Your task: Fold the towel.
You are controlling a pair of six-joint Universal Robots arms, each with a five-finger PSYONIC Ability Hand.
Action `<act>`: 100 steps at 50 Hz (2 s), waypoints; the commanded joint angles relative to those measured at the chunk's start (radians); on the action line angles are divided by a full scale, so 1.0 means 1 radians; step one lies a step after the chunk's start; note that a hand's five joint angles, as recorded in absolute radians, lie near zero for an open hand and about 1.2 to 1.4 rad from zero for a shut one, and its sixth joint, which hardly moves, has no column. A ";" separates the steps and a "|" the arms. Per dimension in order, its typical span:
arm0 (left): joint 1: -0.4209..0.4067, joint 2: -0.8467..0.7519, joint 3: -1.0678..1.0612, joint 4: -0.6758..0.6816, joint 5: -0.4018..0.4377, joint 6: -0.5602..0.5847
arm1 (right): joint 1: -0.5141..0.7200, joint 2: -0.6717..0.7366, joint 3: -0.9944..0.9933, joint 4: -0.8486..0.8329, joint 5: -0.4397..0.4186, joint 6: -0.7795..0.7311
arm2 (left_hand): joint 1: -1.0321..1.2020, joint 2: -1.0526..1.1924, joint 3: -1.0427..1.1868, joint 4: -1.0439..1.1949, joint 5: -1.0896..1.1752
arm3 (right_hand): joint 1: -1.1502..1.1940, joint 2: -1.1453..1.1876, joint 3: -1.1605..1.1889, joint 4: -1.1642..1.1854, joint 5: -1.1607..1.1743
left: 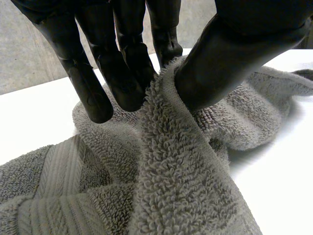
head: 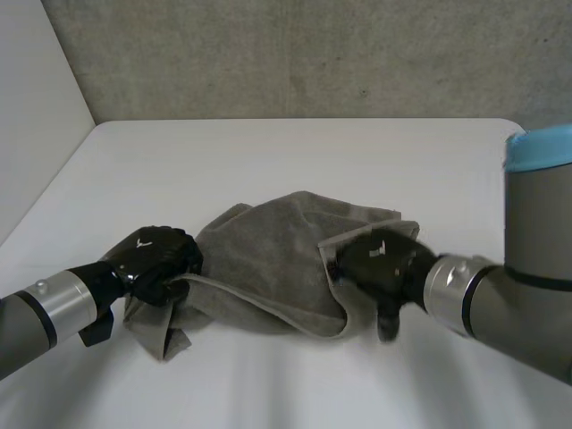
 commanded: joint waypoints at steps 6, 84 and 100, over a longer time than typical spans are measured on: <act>0.000 0.012 -0.031 0.000 0.001 0.002 | 0.036 0.127 -0.236 -0.075 -0.019 0.023 | 0.098 0.034 0.034 0.021 0.052 | -0.023 -0.038 -0.026 -0.025 0.013; 0.010 0.012 -0.044 0.001 0.001 0.002 | 0.019 0.464 -0.473 -0.040 0.161 -0.226 | 0.093 0.028 0.028 0.015 0.046 | 1.004 0.989 1.001 1.001 1.039; 0.004 0.012 -0.051 0.001 0.001 0.002 | -0.082 0.291 -0.139 -0.043 0.096 -0.247 | 0.093 0.028 0.028 0.015 0.046 | 0.485 0.470 0.482 0.483 0.521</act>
